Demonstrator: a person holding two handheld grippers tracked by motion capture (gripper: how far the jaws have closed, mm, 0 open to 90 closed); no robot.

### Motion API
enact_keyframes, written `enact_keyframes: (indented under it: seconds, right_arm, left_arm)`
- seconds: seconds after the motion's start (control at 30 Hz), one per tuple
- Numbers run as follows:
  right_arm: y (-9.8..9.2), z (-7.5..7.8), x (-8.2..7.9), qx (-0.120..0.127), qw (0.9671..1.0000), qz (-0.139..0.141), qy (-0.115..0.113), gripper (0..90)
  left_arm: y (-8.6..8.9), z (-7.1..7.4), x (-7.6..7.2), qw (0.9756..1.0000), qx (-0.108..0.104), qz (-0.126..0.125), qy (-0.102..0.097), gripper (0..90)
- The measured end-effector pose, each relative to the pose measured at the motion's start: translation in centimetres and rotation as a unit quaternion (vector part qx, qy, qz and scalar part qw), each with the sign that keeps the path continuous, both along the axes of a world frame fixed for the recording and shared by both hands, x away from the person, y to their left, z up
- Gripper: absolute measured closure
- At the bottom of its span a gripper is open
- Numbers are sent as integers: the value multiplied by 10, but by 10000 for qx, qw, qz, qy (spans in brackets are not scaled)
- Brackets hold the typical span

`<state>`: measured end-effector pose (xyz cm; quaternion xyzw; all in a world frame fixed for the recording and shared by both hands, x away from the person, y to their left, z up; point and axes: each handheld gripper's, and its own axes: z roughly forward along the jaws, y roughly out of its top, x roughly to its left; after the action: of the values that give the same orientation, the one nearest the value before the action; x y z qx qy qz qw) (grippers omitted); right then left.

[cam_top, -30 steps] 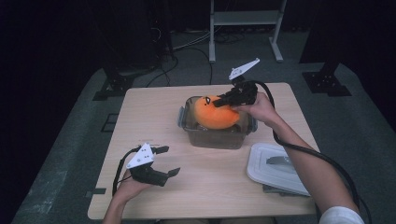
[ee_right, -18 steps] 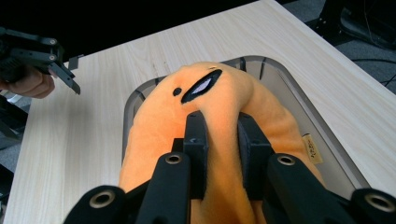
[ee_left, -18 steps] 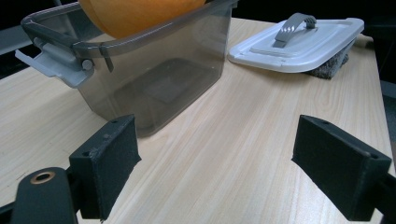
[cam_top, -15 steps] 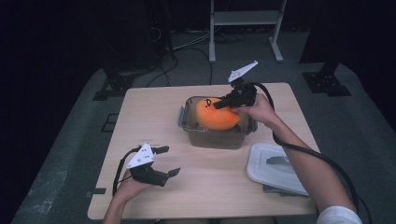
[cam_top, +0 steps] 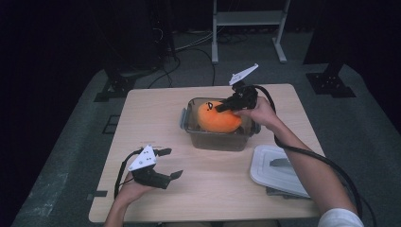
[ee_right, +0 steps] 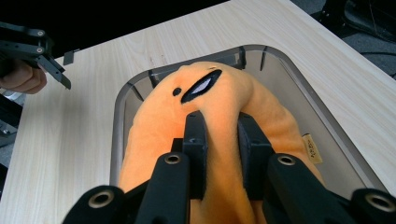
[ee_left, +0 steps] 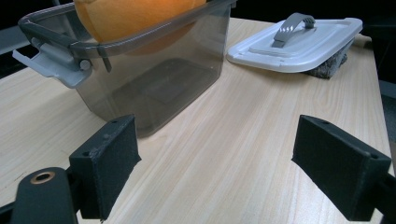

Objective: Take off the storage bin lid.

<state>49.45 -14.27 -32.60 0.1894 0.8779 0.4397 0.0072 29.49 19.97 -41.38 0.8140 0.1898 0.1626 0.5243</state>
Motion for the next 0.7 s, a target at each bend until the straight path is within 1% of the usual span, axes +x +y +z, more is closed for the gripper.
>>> enact_keyframes:
  seconds: [0.27, 0.3, 0.37, 0.43, 0.7]
  right_arm:
    - [0, -4, 3, -79, 10000, -29, 36, 758]
    - [0, -5, 4, -81, 10000, -17, 3, 758]
    - [1, -5, 3, -85, 9999, -46, 30, 758]
    - [1, -6, 4, -119, 9999, -27, -10, 758]
    - [4, -9, 5, -215, 9998, -40, 4, 756]
  left_arm:
    - [0, 0, 0, 10000, -7, 0, -7, 131]
    - [0, 0, 0, 10000, -11, 3, -4, 131]
    - [0, 0, 0, 10000, -10, 0, -5, 131]
    - [0, 0, 0, 10000, -8, -1, 5, 131]
    - [-1, 0, 0, 10000, -6, -7, 20, 132]
